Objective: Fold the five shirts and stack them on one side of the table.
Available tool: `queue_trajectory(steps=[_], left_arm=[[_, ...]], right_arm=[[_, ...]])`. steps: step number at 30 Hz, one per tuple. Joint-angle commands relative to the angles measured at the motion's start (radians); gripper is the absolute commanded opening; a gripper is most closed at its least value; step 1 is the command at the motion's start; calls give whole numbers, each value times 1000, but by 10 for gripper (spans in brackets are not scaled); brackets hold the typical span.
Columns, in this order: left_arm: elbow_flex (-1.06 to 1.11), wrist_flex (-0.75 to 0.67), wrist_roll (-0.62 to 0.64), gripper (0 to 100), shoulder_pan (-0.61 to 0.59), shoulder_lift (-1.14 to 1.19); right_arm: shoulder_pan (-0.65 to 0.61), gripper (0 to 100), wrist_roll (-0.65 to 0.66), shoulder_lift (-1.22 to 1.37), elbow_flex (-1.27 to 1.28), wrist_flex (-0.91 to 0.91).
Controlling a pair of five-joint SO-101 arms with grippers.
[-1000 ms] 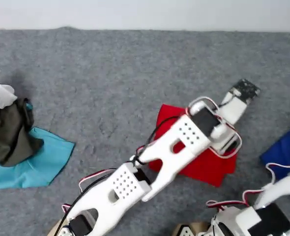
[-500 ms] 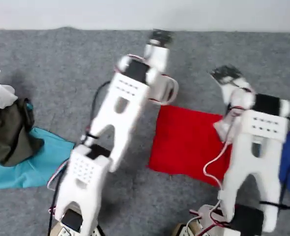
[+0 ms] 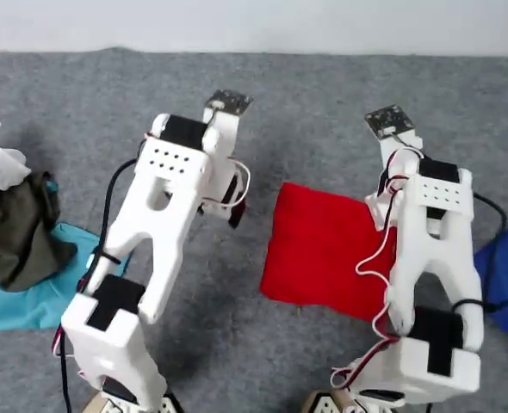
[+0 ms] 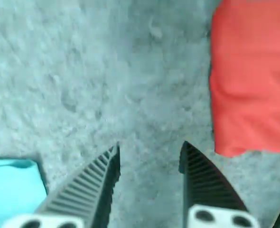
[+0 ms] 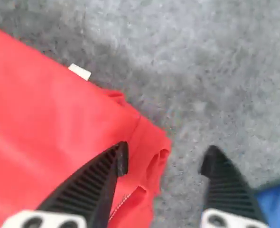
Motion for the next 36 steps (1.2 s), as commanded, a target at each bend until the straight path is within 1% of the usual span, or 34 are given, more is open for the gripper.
queue_trajectory(steps=[1, 2, 5, 10, 15, 22, 24, 28, 29, 31, 36], left_arm=[[62, 28, -11, 199, -8, -74], [77, 28, -11, 199, -8, -75], [122, 28, -11, 199, -8, -78], [189, 28, -11, 199, -8, -80], [226, 28, -9, 199, -9, -80], [228, 28, -8, 199, -9, -80], [228, 28, -8, 199, -9, -80], [232, 28, -6, 199, -8, -80], [237, 28, -6, 199, -8, -80], [254, 28, -6, 199, -8, -80], [300, 28, -6, 199, -8, -80]], right_arm=[[8, 94, -11, 8, -6, -38], [8, 72, -11, 10, -5, -59], [13, 52, -8, 12, -5, -108], [16, 9, 75, 12, -5, -117], [35, 9, 115, 18, -5, -119], [59, 16, 109, 10, -5, -127], [54, 72, 109, -1, -6, -110], [53, 303, 112, -31, -6, -59], [51, 345, 115, -39, -6, -48], [38, 372, 117, -44, -6, -38], [-4, 372, 115, -7, -5, -41]])
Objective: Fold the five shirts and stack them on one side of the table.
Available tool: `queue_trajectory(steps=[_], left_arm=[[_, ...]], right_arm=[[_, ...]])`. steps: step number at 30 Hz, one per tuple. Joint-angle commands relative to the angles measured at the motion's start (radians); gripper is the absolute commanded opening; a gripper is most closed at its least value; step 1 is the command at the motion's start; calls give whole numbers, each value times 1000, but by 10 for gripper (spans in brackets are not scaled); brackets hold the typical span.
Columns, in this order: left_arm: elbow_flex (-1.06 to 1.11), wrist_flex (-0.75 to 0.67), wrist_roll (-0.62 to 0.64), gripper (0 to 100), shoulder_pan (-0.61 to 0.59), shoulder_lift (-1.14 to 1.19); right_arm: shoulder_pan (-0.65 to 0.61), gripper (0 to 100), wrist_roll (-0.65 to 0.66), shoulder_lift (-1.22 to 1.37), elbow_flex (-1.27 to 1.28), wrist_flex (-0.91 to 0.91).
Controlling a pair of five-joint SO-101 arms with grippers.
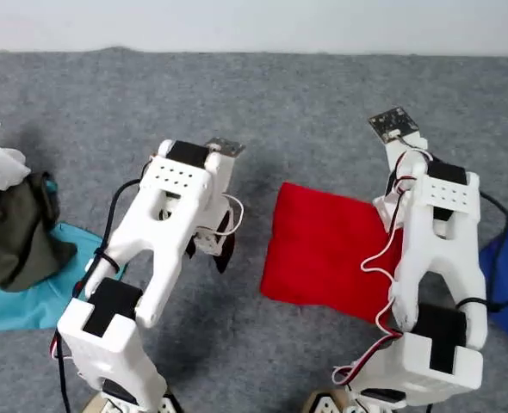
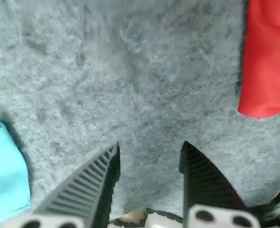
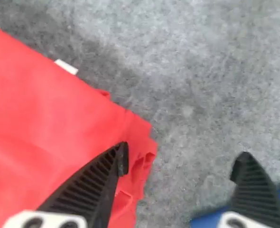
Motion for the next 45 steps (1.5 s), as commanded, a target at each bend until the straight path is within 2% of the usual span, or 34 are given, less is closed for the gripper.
queue_trajectory(steps=[1, 5, 7, 13, 15, 29, 36, 45], left_arm=[[19, 28, -6, 199, -6, -55], [22, 28, -6, 199, -6, -55], [22, 28, -6, 199, -6, -55], [22, 28, -6, 199, -8, -55], [22, 28, -6, 199, -8, -55], [24, 28, -6, 199, -8, -55], [90, 28, -8, 199, -8, -55], [97, 28, -8, 199, -9, -57]], right_arm=[[-41, 371, 8, -1, -12, 10], [-88, 367, 5, 48, -12, 10], [-102, 327, 5, 67, -12, 7], [-87, 71, 11, 107, -11, -62], [-71, 13, 6, 105, -11, -91], [53, 9, 14, 73, -12, -189], [59, 9, 14, 74, -34, -223], [165, 10, -28, 76, -89, -266]])
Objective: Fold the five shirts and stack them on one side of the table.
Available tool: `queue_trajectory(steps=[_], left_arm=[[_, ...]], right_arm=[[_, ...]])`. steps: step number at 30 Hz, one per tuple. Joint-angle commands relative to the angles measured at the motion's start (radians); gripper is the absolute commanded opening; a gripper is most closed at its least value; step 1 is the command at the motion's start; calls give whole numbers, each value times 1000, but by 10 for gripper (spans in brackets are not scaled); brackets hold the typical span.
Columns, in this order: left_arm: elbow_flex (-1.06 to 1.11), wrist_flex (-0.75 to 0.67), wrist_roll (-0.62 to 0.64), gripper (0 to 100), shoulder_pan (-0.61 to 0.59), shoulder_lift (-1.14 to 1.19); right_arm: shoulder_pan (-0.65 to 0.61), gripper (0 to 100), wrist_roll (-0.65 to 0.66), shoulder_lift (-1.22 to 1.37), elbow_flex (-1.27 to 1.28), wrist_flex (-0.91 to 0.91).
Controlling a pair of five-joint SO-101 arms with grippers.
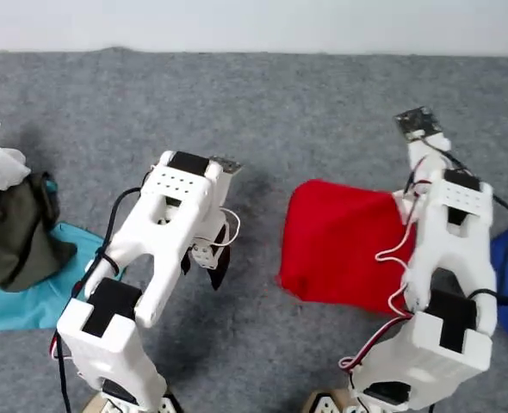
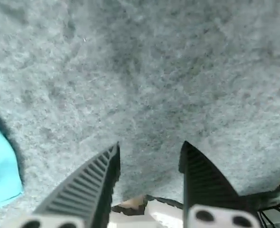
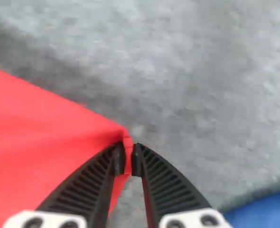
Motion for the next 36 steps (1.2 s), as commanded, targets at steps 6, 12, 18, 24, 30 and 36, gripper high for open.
queue_trajectory(steps=[6, 12, 18, 24, 30, 36], left_arm=[[1, 28, -8, 199, -5, -55], [1, 28, -8, 199, -5, -55], [1, 28, -8, 199, -5, -55], [1, 26, -8, 199, -5, -55], [2, 26, -8, 199, -5, -54], [2, 26, -8, 199, -5, -54]], right_arm=[[41, 228, -192, -47, -132, 134], [16, 272, -299, -42, -247, 337], [-12, 266, -531, -42, -287, 604], [-61, 266, -606, -36, -281, 723], [-54, 266, -608, 50, -226, 642], [-56, 267, -606, 205, -221, 578]])
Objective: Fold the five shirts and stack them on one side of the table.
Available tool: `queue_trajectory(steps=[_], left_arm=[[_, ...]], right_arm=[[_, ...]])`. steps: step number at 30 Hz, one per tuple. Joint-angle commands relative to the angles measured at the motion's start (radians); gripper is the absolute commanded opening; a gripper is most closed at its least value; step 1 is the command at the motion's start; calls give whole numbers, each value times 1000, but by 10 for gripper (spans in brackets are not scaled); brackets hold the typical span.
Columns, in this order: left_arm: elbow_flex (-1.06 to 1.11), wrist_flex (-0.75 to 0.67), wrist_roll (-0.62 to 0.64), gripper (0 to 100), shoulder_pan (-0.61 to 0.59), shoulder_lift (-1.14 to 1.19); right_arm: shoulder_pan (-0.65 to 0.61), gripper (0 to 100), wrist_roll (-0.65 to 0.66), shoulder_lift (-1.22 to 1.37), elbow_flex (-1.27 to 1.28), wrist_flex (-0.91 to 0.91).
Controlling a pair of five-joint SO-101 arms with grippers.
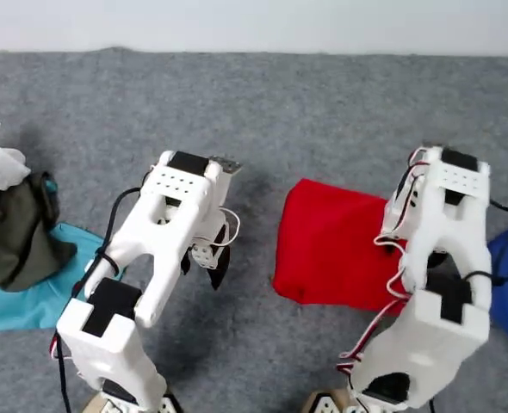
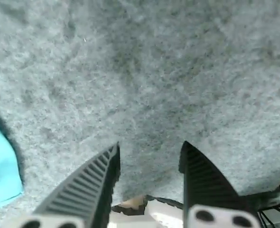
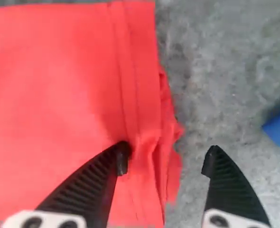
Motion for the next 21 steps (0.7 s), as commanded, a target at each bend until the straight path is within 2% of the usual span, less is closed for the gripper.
queue_trajectory(steps=[1, 15, 17, 20, 21], left_arm=[[2, 26, -8, 199, -5, -54], [2, 23, -9, 199, -5, -51], [2, 23, -9, 199, -5, -49], [2, 21, -9, 199, -5, -48], [2, 21, -9, 199, -5, -48]], right_arm=[[-10, 267, -11, 47, -14, -48], [-10, 254, 97, 228, -153, -42], [-12, 188, 106, 243, -155, -41], [-13, 5, 127, 254, -155, -41], [-13, 9, 132, 254, -155, -41]])
